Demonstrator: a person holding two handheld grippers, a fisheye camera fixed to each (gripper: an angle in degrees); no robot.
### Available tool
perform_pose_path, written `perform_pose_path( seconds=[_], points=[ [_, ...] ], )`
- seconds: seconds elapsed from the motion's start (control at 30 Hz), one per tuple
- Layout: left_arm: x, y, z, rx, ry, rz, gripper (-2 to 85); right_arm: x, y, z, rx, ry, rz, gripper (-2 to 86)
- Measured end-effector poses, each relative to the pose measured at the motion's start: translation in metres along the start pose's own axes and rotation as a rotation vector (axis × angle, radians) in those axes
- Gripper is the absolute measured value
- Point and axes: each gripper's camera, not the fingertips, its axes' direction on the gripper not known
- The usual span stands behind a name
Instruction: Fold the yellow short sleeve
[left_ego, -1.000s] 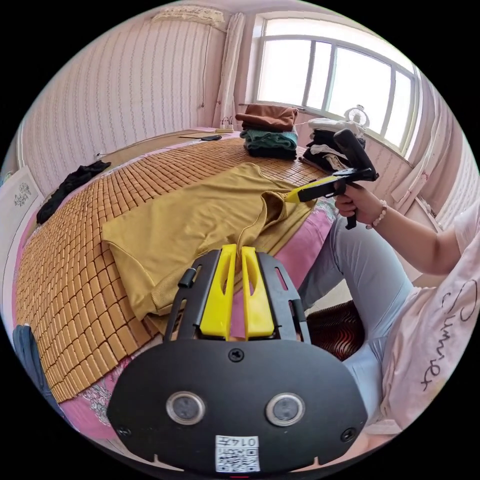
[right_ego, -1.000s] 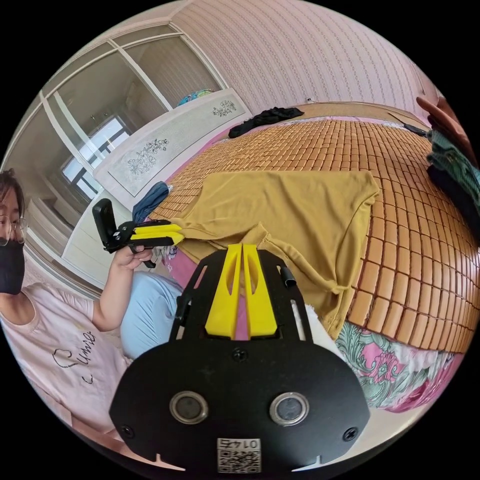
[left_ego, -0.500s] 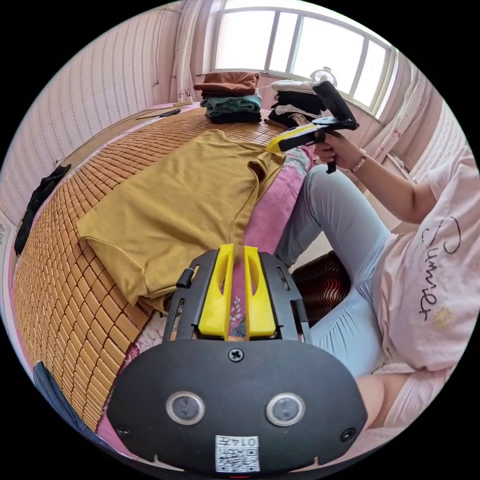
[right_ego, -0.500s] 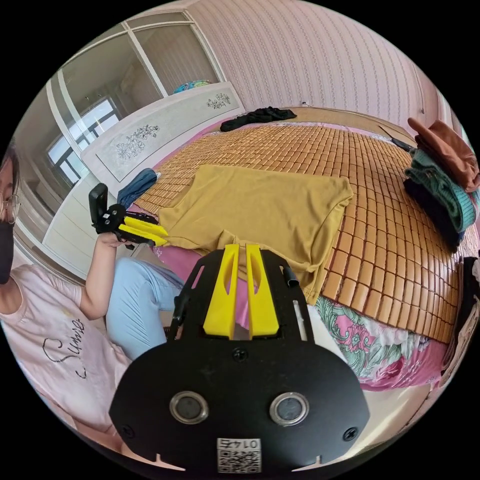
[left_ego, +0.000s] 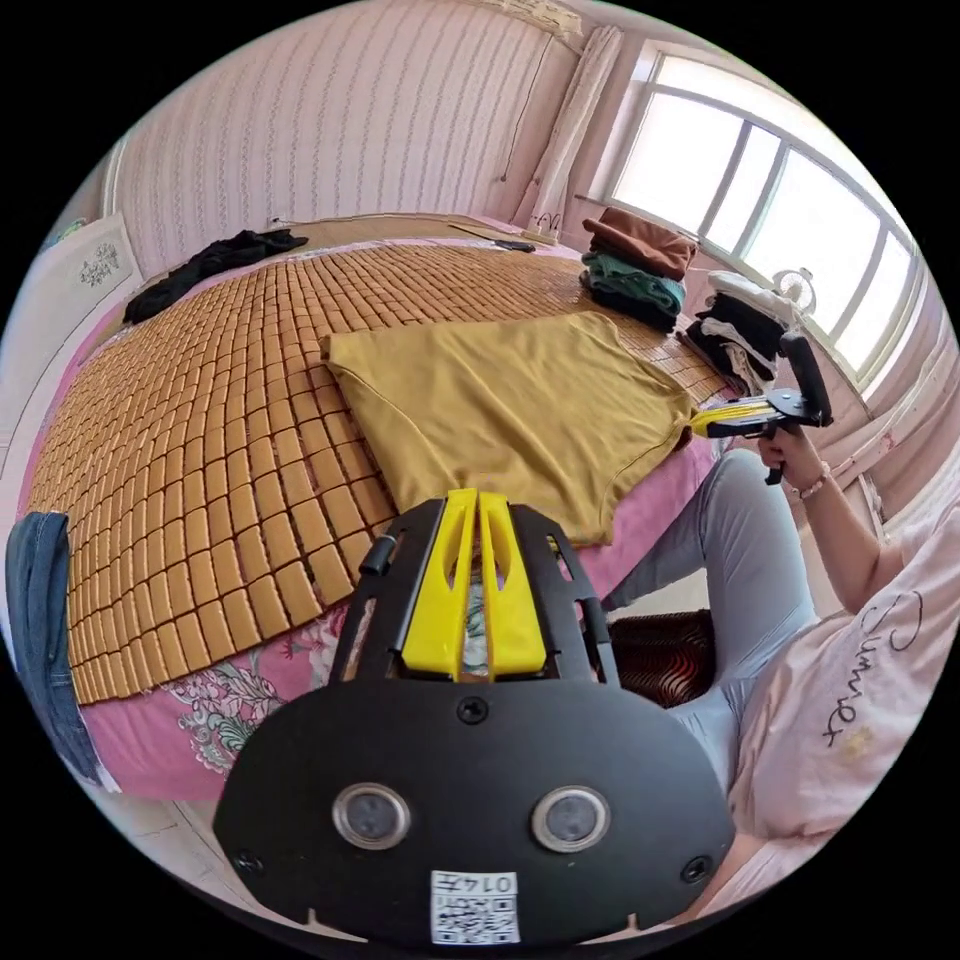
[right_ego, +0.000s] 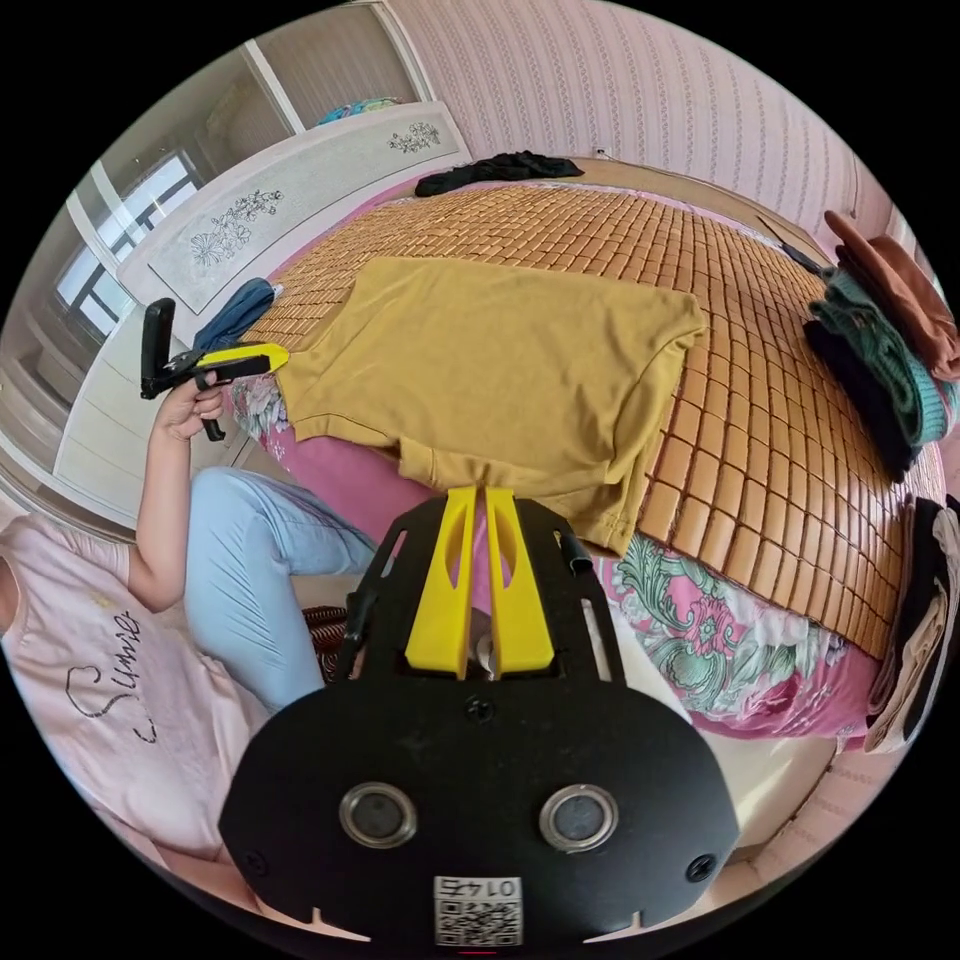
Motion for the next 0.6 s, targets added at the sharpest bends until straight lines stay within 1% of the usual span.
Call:
perform_pose_path(
  seconds=[0.03,0.13,0.2,0.27,0.33,0.4,0.47,0.6],
  points=[
    [0.002,0.000,0.006,-0.051,-0.035,0.006,-1.0,0.001,-0.001,-0.005,0.022,0.011,0.014,0.2],
    [-0.001,0.001,0.005,-0.034,-0.004,-0.021,-1.0,0.002,-0.008,-0.013,0.102,0.015,0.050,0.8],
    [-0.005,0.003,0.004,-0.023,0.004,-0.044,-1.0,0.000,-0.014,-0.011,0.121,-0.005,0.047,1.5],
    [-0.006,0.006,-0.002,0.010,-0.011,-0.068,-1.0,-0.004,-0.020,0.002,0.065,-0.017,0.032,2.7],
    [-0.002,0.007,-0.009,0.053,-0.029,-0.058,-1.0,-0.011,-0.024,0.021,-0.047,0.003,0.008,4.6],
    [0.008,0.009,-0.020,0.137,-0.069,-0.023,-1.0,-0.019,-0.020,0.019,-0.019,0.025,-0.003,4.9],
    [0.028,0.011,-0.032,0.210,-0.110,0.056,-1.0,-0.023,-0.021,0.017,-0.036,0.051,0.008,5.1],
    [0.047,0.012,-0.028,0.174,-0.166,0.121,-1.0,-0.045,-0.033,0.012,0.002,0.063,-0.022,5.3]
  ],
)
